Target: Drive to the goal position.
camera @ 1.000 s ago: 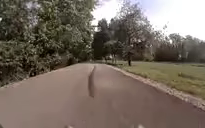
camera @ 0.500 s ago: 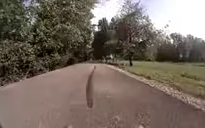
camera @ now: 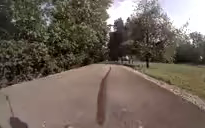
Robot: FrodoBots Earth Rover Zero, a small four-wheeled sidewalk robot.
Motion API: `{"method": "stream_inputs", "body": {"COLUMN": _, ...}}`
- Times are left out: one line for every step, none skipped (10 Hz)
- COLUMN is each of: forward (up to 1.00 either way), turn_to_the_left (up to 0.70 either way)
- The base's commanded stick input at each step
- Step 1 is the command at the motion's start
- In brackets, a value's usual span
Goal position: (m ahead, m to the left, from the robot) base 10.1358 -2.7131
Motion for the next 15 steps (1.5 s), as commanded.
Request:
{"method": "stream_inputs", "body": {"forward": 0.70, "turn_to_the_left": 0.00}}
{"method": "stream_inputs", "body": {"forward": 0.70, "turn_to_the_left": 0.00}}
{"method": "stream_inputs", "body": {"forward": 0.70, "turn_to_the_left": 0.00}}
{"method": "stream_inputs", "body": {"forward": 0.70, "turn_to_the_left": 0.00}}
{"method": "stream_inputs", "body": {"forward": 0.70, "turn_to_the_left": 0.00}}
{"method": "stream_inputs", "body": {"forward": 0.70, "turn_to_the_left": 0.00}}
{"method": "stream_inputs", "body": {"forward": 0.70, "turn_to_the_left": 0.00}}
{"method": "stream_inputs", "body": {"forward": 0.70, "turn_to_the_left": 0.00}}
{"method": "stream_inputs", "body": {"forward": 0.70, "turn_to_the_left": 0.00}}
{"method": "stream_inputs", "body": {"forward": 0.70, "turn_to_the_left": 0.00}}
{"method": "stream_inputs", "body": {"forward": 0.70, "turn_to_the_left": 0.00}}
{"method": "stream_inputs", "body": {"forward": 0.70, "turn_to_the_left": 0.00}}
{"method": "stream_inputs", "body": {"forward": 0.70, "turn_to_the_left": 0.00}}
{"method": "stream_inputs", "body": {"forward": 0.70, "turn_to_the_left": 0.00}}
{"method": "stream_inputs", "body": {"forward": 0.70, "turn_to_the_left": 0.00}}
